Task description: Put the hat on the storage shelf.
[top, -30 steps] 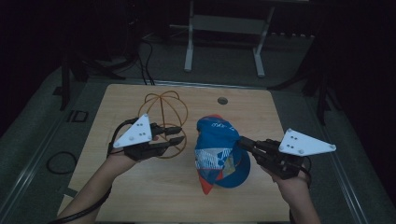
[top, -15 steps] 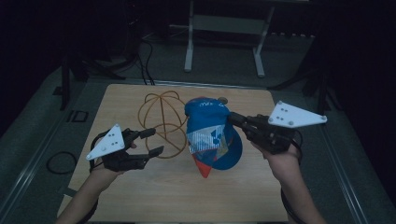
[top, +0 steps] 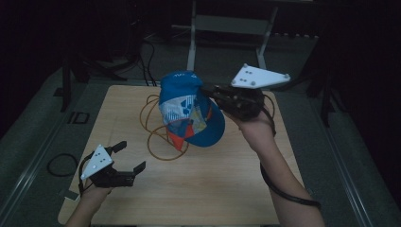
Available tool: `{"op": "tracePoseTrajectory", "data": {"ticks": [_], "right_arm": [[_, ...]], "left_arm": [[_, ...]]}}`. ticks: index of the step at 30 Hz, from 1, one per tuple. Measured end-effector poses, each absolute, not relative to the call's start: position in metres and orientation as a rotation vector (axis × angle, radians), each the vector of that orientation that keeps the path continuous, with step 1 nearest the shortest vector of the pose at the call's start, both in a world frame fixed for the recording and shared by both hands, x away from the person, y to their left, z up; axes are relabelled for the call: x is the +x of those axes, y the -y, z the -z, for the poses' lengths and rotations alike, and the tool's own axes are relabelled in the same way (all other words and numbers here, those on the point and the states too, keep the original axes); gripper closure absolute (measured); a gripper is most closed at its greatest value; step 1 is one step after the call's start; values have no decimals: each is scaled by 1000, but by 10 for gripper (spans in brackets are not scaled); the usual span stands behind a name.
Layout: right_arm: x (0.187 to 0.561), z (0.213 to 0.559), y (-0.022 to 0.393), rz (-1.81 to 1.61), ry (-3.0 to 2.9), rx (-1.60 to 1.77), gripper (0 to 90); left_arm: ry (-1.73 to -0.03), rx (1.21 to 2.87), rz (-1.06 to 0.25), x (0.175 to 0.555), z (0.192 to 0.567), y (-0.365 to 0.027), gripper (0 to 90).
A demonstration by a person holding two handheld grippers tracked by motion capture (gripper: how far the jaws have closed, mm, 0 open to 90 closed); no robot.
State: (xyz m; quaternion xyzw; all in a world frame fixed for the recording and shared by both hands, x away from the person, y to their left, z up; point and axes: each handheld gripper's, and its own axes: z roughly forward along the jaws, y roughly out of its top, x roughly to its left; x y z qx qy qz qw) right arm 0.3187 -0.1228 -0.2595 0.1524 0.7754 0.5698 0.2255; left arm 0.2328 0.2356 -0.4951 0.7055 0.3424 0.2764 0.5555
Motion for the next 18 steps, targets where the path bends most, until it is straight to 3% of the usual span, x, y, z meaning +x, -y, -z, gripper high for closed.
{"op": "tracePoseTrajectory", "data": {"ticks": [7,18], "right_arm": [[346,252,83,-1560,-2185,438,894],[379,266,10,-1526,-2308,452,893]], "left_arm": [[-930,1628,-734,213,532,-245,31],[-984,1594,-764,212,547,-252,31]]}}
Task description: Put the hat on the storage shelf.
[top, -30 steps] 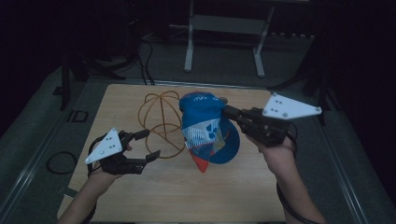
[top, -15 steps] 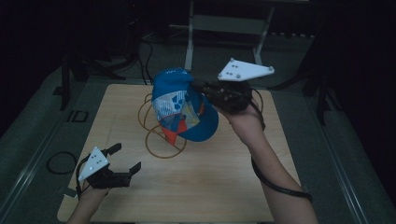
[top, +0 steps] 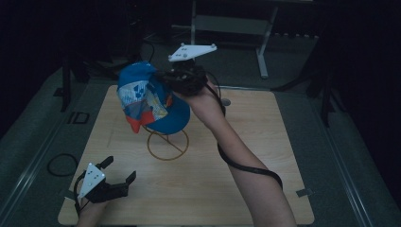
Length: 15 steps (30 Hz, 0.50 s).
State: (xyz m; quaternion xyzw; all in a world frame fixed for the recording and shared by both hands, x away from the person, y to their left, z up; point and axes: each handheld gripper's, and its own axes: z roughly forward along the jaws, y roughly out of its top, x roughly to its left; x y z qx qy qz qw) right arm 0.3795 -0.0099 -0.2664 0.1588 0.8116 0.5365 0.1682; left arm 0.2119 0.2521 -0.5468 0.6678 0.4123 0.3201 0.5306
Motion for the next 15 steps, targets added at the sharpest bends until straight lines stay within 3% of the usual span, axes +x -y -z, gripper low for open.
{"op": "tracePoseTrajectory", "data": {"ticks": [7,15], "right_arm": [[399,295,-11,-1464,-2391,500,893],[407,322,-1,-1448,-2442,562,892]], "left_arm": [[-1011,1618,-712,215,557,-255,31],[-1021,1592,-706,214,557,-258,31]]}}
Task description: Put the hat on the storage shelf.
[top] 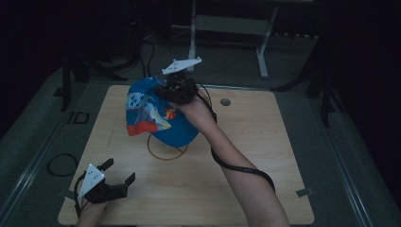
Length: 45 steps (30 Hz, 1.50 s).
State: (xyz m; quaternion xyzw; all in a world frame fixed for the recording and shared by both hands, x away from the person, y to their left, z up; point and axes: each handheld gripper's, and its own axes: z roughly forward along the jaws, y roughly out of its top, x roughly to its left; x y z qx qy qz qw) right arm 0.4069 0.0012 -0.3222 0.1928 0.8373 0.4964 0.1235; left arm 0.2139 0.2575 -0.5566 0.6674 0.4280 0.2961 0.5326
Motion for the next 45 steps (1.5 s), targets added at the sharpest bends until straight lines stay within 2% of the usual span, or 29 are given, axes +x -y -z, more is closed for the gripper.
{"op": "tracePoseTrajectory", "data": {"ticks": [12,17,21,37,40,45], "right_arm": [[399,339,29,-1495,-2432,598,884],[401,345,35,-1532,-2420,632,770],[399,346,37,-1540,-2421,635,717],[399,360,46,-1538,-2441,667,694],[397,358,47,-1541,-2431,656,652],[391,352,49,-1539,-2406,604,532]], "left_arm": [[-1032,1593,-684,216,559,-257,31],[-1028,1592,-678,215,559,-256,31],[-1029,1592,-672,215,560,-257,31],[-1029,1591,-666,216,561,-256,31],[-1025,1594,-666,216,561,-256,31],[-1028,1595,-662,216,561,-256,31]]}}
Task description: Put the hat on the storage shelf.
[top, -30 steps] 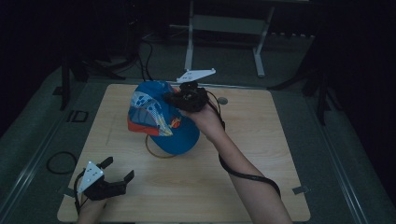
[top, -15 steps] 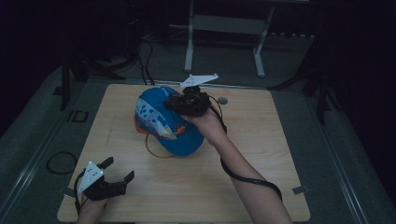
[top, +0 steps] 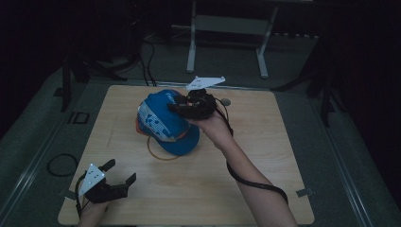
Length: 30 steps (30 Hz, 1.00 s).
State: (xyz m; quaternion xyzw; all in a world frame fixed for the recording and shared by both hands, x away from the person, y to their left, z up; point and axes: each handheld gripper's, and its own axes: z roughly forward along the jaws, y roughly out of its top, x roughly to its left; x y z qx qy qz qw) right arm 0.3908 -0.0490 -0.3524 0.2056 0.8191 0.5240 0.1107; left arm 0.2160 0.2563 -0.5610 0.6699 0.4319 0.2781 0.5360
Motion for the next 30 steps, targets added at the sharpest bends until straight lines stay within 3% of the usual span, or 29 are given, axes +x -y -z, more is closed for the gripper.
{"op": "tracePoseTrajectory", "data": {"ticks": [17,30], "right_arm": [[376,365,72,-1566,-2432,548,205],[359,388,105,-1598,-2414,486,141]], "left_arm": [[-1023,1598,-659,215,561,-256,31],[-1016,1615,-656,216,563,-254,31]]}}
